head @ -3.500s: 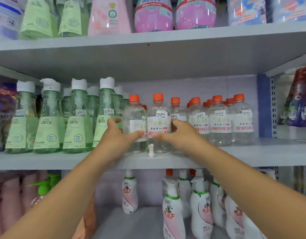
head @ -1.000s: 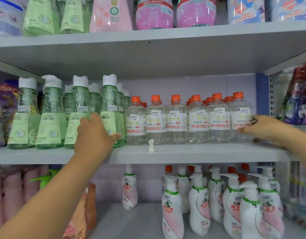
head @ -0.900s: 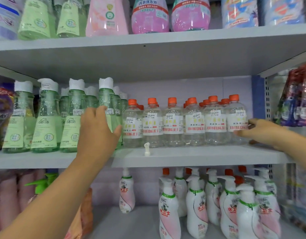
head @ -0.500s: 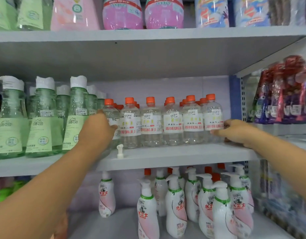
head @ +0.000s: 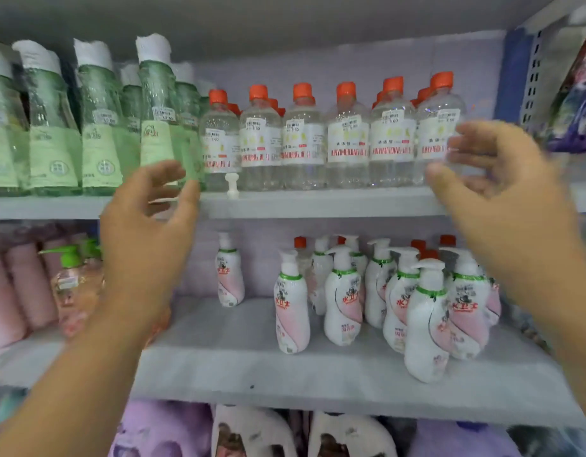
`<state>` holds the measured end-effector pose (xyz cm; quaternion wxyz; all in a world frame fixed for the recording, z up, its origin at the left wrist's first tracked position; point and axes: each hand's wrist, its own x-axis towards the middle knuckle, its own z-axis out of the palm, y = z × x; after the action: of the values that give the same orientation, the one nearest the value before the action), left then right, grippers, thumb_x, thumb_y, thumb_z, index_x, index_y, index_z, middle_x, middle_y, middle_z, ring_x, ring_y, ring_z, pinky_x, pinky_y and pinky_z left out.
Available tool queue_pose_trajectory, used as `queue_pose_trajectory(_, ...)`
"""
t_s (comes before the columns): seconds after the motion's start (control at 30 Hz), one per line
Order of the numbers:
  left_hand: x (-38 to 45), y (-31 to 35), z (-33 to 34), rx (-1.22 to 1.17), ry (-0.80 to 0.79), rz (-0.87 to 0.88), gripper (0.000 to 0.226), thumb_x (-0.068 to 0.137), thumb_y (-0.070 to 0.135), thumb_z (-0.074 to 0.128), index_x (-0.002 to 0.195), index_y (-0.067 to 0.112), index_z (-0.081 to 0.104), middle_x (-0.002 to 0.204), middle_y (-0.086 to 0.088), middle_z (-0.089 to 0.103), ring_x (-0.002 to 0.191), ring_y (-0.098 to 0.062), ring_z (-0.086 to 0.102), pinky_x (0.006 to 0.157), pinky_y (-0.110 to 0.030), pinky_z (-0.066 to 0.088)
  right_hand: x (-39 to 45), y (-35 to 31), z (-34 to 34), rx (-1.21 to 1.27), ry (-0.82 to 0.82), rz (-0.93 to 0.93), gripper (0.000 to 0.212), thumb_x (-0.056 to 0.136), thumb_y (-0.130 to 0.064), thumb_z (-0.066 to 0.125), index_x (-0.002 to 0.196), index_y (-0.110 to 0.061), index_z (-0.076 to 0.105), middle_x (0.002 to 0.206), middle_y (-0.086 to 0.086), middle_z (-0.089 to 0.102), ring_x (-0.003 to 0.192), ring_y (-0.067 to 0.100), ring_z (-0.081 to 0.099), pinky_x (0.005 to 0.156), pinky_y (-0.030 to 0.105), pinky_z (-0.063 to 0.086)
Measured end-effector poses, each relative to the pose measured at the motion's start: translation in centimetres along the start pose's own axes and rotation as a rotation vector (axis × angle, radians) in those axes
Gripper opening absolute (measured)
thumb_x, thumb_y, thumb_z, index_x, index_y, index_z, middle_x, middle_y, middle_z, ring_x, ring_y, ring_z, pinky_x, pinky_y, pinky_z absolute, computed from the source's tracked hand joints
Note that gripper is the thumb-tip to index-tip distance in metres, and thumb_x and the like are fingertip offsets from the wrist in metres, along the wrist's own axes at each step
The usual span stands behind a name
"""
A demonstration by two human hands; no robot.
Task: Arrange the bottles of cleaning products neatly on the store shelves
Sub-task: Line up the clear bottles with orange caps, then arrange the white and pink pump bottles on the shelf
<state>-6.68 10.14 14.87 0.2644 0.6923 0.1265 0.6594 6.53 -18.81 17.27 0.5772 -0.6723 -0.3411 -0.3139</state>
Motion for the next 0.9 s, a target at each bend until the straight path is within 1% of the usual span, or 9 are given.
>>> queue_pose_trajectory(0.13,-7.7,-3.6,0.5,-0.098,0.033,-0.13,0.023,0.097,0.022,0.065,0.12,0.024,0.066,0.117,0.002,0.07,0.105,-0.008,0.066,0.094,-0.024,0.05,-9.3,2.0,5.7,0.273,-0.2,0.172,0.041,0.088,-0.034,0.071,0.124,-0.045,0.055,0.125,-0.019,0.061,0.117,0.002,0.06,0.097,0.029,0.05)
queue_pose_trajectory(0.23,-9.8,-8.2,2.7,-0.071,-0.136,-0.39,0.031,0.092,0.025,0.073,0.121,0.024,0.062,0.115,0.004,0.068,0.104,-0.011,0.066,0.095,-0.031,0.052,-11.5,5.7,11.2,0.149,-0.383,0.423,0.053,0.088,-0.04,0.073,0.135,-0.042,0.049,0.129,-0.023,0.054,0.119,0.003,0.056,0.104,0.033,0.049)
queue_pose_trajectory(0.33,-9.2,-12.8,4.7,-0.01,-0.245,-0.567,0.044,0.087,0.027,0.078,0.126,0.019,0.06,0.113,0.003,0.065,0.103,-0.015,0.063,0.089,-0.028,0.046,-12.2,9.0,15.8,0.041,-0.448,0.51,0.066,0.084,-0.048,0.074,0.142,-0.036,0.047,0.135,-0.02,0.055,0.124,0.006,0.056,0.106,0.034,0.048)
queue_pose_trajectory(0.43,-7.4,-18.0,6.9,-0.009,-0.305,-0.661,0.051,0.086,0.022,0.08,0.13,0.011,0.058,0.116,-0.006,0.064,0.104,-0.021,0.062,0.085,-0.025,0.042,-12.5,10.6,19.1,0.021,-0.463,0.539,0.054,0.077,-0.046,0.073,0.127,-0.038,0.054,0.12,-0.017,0.065,0.107,0.002,0.065,0.095,0.036,0.055)
queue_pose_trajectory(0.53,-5.7,-22.9,9.1,0.041,-0.369,-0.67,0.058,0.083,0.022,0.082,0.132,0.007,0.056,0.126,-0.013,0.062,0.111,-0.029,0.063,0.085,-0.026,0.042,-12.6,11.2,21.5,-0.015,-0.386,0.56,0.048,0.082,-0.029,0.08,0.121,-0.034,0.053,0.111,-0.014,0.068,0.099,0.004,0.066,0.087,0.027,0.054)
queue_pose_trajectory(0.63,-4.5,-25.8,10.6,0.075,-0.511,-0.659,0.073,0.084,0.026,0.082,0.145,0.01,0.046,0.14,-0.008,0.054,0.119,-0.027,0.059,0.089,-0.024,0.038,-12.8,11.7,23.3,-0.129,-0.352,0.539,0.048,0.085,-0.028,0.078,0.125,-0.029,0.051,0.114,-0.011,0.061,0.104,0.01,0.061,0.087,0.023,0.045)
queue_pose_trajectory(0.77,-4.3,-28.9,12.0,-0.096,-0.679,-0.695,0.06,0.086,0.006,0.075,0.139,0.015,0.048,0.126,-0.007,0.063,0.105,-0.02,0.062,0.091,-0.033,0.05,-12.4,12.3,25.1,-0.151,-0.367,0.589,0.044,0.086,-0.027,0.078,0.123,-0.023,0.056,0.116,-0.008,0.061,0.108,0.014,0.061,0.095,0.03,0.049)
queue_pose_trajectory(0.83,-4.3,-29.9,12.4,-0.11,-0.694,-0.672,0.066,0.084,0.009,0.078,0.141,0.018,0.048,0.118,-0.001,0.063,0.108,-0.022,0.063,0.097,-0.041,0.053,-12.0,12.4,25.8,-0.154,-0.391,0.6,0.041,0.085,-0.03,0.078,0.12,-0.025,0.057,0.115,-0.01,0.064,0.107,0.013,0.063,0.095,0.031,0.052)
queue_pose_trajectory(0.9,-4.1,-30.5,12.4,-0.118,-0.719,-0.649,0.07,0.075,0.024,0.084,0.135,0.028,0.05,0.111,0.006,0.066,0.103,-0.019,0.066,0.095,-0.041,0.056,-11.6,12.4,26.4,-0.155,-0.439,0.613,0.039,0.086,-0.032,0.077,0.119,-0.027,0.057,0.116,-0.011,0.066,0.106,0.011,0.064,0.088,0.022,0.051)
